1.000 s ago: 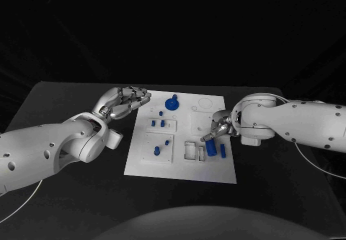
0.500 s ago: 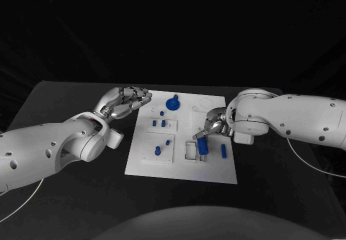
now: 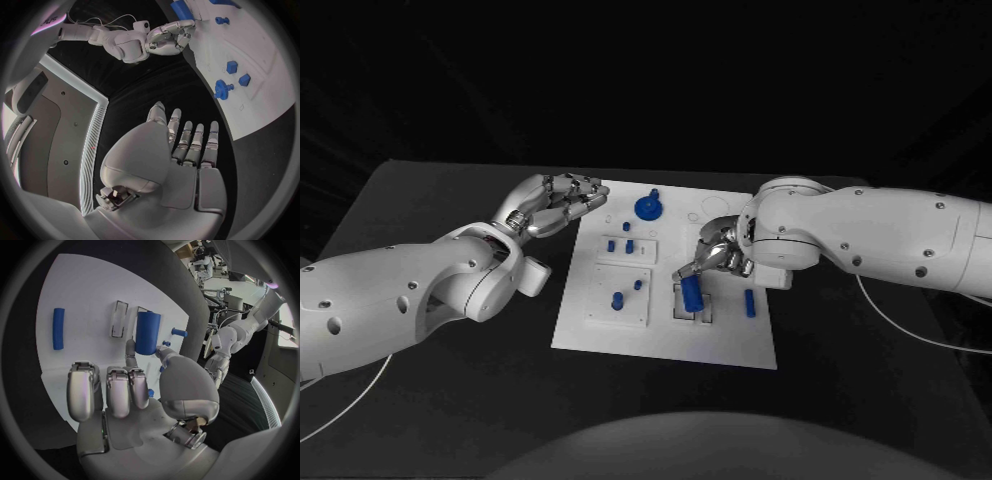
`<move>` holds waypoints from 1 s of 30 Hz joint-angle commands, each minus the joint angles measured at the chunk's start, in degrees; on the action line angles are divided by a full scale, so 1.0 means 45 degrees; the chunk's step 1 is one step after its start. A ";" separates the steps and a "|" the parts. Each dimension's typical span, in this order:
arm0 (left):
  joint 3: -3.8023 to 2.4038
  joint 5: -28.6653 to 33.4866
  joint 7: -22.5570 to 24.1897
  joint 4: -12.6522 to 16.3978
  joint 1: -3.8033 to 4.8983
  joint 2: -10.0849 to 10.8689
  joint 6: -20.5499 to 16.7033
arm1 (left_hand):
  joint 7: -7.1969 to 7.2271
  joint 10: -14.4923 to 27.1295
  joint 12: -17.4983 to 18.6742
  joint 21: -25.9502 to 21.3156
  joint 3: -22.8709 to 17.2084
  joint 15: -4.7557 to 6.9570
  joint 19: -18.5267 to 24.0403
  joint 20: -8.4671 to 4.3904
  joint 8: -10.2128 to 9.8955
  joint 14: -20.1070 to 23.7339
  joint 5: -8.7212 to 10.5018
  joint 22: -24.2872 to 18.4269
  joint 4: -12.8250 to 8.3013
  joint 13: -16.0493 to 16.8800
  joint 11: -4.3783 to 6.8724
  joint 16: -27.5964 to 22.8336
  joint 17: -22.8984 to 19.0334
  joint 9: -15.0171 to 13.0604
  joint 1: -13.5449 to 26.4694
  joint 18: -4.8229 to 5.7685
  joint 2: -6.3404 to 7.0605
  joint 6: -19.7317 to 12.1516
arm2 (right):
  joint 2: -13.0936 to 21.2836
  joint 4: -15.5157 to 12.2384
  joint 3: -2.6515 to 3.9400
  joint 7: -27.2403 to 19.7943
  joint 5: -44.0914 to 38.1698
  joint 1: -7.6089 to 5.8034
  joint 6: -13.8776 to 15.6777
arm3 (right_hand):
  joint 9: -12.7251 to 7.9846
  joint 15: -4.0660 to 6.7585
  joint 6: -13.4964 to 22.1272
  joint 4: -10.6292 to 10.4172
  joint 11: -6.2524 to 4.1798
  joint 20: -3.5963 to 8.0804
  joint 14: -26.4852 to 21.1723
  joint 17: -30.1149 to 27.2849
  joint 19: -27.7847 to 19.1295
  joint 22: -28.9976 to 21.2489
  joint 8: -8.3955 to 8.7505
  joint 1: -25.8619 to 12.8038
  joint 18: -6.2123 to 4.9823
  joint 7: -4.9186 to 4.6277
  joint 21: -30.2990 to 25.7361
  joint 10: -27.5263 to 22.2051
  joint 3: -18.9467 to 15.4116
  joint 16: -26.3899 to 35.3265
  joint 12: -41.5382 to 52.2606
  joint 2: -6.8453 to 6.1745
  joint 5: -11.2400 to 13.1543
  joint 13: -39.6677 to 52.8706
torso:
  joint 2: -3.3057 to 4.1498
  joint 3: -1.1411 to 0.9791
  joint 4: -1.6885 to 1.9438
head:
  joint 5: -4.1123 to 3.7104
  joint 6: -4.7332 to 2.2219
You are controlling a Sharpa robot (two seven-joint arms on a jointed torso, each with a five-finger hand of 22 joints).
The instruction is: Assemble the parts on the task board
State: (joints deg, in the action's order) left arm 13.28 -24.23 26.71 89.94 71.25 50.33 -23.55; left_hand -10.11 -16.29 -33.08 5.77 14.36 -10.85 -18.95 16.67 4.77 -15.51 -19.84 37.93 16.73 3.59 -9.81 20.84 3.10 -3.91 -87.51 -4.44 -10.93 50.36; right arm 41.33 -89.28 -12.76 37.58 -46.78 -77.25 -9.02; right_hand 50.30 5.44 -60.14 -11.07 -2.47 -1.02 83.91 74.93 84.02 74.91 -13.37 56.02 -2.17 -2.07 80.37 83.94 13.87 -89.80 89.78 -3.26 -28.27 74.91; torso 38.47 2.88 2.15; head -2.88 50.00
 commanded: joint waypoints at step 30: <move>-0.0010 -0.0178 -0.0124 0.0124 -0.0002 0.0038 0.0305 | -0.0037 -0.0110 -0.0060 0.0086 0.0030 0.0019 -0.0091 -0.0024 0.0061 -0.0117 -0.0058 -0.0010 0.0005 0.0009 0.0006 0.0061 0.0020 -0.0015 -0.0146 -0.0061 -0.0038 0.0054 | 0.0007 -0.0081 -0.0007 0.0139 -0.0166 0.0245 -0.0374 | -0.0430 -0.0253 0.0088 0.0095 0.0267 -0.0244 0.1354 0.3350 -0.0168 0.2424 0.0606 -0.0738 -0.0194 -0.0173 -0.0519 0.1347 0.0205 -0.0044 0.0049 0.0088 0.2005 0.3354 | 0.0003 -0.0005 -0.0006 | 0.0173 -0.0001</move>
State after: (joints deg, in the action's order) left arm 13.28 -24.74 26.19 90.42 71.24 50.60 -23.09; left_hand -10.10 -16.29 -33.08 5.77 14.36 -10.64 -18.95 16.67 4.77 -15.71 -19.84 37.93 16.73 3.59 -9.81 20.84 3.13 -3.90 -87.74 -4.44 -11.15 50.36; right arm 41.41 -89.36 -12.71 38.03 -46.90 -76.31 -9.43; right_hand 48.57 4.59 -59.57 -10.28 -1.81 -1.76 83.92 74.91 83.27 74.95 -10.85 53.34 -2.16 -2.68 78.19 84.02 14.98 -89.80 89.78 -2.86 -20.05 74.91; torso 38.49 2.84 2.10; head -2.15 50.00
